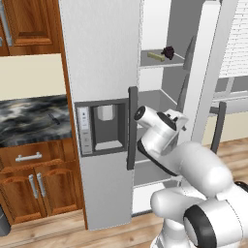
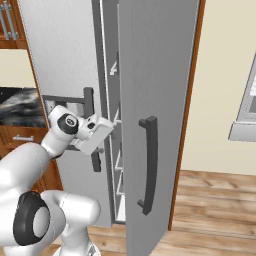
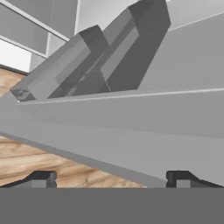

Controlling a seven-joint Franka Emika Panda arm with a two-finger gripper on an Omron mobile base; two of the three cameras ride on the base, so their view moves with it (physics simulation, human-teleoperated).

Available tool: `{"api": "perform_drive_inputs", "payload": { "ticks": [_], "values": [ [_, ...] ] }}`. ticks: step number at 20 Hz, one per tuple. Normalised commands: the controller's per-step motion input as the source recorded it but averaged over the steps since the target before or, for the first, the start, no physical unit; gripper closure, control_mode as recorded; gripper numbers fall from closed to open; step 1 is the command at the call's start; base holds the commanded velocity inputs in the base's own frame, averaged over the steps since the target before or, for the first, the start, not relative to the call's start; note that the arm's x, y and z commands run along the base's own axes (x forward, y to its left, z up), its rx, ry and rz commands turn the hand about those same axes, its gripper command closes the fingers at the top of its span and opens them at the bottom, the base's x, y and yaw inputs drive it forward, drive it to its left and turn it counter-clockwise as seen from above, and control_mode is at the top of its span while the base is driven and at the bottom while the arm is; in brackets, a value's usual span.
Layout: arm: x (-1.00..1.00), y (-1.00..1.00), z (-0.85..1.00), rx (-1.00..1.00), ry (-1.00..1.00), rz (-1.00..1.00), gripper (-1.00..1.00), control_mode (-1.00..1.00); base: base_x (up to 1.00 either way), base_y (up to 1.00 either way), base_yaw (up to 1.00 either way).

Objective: Retrieve the butter from the fridge and place it on a plate on the dining table. Then retrieve the butter knife by the fridge and place it near the plate.

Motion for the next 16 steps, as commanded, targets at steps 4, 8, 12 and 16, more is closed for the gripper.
{"api": "perform_drive_inputs", "payload": {
  "ticks": [4, 8, 12, 16],
  "values": [
    [0.06, -0.11, -0.06, 0.00, 0.00, 0.00, -1.00, -1.00, 0.00, 0.00, 0.00],
    [0.00, -0.23, -0.05, 0.00, 0.00, 0.00, -1.00, -1.00, 0.00, 0.00, 0.00],
    [0.00, -0.30, -0.06, 0.00, 0.00, 0.00, -1.00, -1.00, 0.00, 0.00, 0.00],
    [0.00, -0.34, -0.05, 0.00, 0.00, 0.00, -1.00, -1.00, 0.00, 0.00, 0.00]
  ]
}}
